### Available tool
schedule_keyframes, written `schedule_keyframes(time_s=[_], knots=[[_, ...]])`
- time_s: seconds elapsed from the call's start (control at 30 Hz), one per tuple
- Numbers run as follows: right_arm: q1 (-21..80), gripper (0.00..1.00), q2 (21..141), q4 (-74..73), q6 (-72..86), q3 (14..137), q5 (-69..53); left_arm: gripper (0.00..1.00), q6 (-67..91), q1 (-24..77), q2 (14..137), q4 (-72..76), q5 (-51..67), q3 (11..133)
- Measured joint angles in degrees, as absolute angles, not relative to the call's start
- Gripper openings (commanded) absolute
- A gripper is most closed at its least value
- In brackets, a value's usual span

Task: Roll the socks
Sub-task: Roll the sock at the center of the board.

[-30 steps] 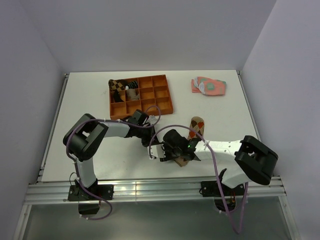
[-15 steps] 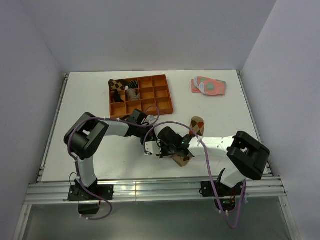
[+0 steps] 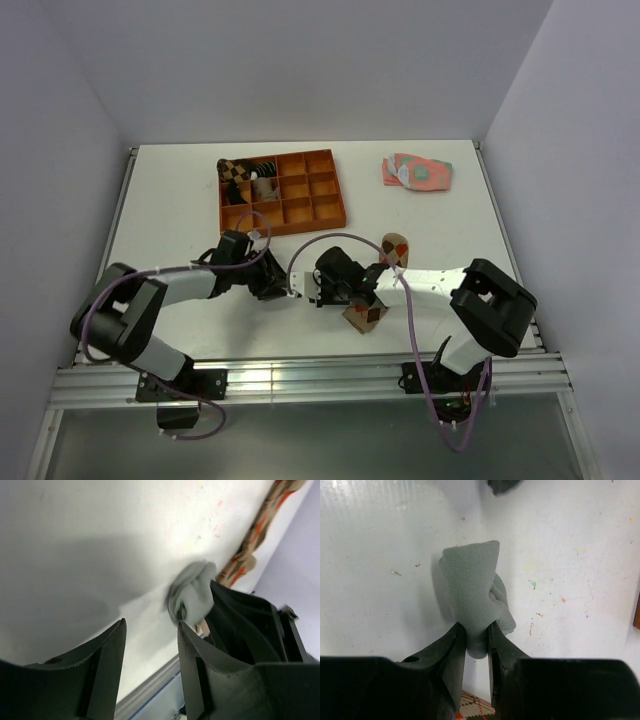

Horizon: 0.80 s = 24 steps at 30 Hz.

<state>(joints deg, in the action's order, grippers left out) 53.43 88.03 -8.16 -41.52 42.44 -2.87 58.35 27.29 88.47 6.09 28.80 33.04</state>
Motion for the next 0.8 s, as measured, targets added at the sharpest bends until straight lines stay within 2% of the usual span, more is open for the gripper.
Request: schedule_keyframes(time_s=[0.17,0.27,0.37,0.6,0.8], knots=[[53.0,0.0,88.1,-8.2,-40.0,42.7,-2.8,0.54,69.0,28.8,73.5,10.5,23.1,22.5],[53.0,0.0,88.1,-8.1,-39.8,42.7,-2.8,0.56,78.5,34.2,64.1,14.4,15.2,17.6],[53.0,0.0,88.2,-8.1,-39.4,42.7,-2.9,0.56,86.3,40.0,59.7,16.5,7.9,15.6],[52.7,0.0,88.3,-8.1,-38.5,42.8,-2.9,0.59,98.3,47.2,62.1,16.9,-4.5,15.4],[52.6,0.0,88.6,-8.2,-38.0,43.1,-2.9,0.6,103.9,49.7,66.5,19.8,-8.4,15.3]])
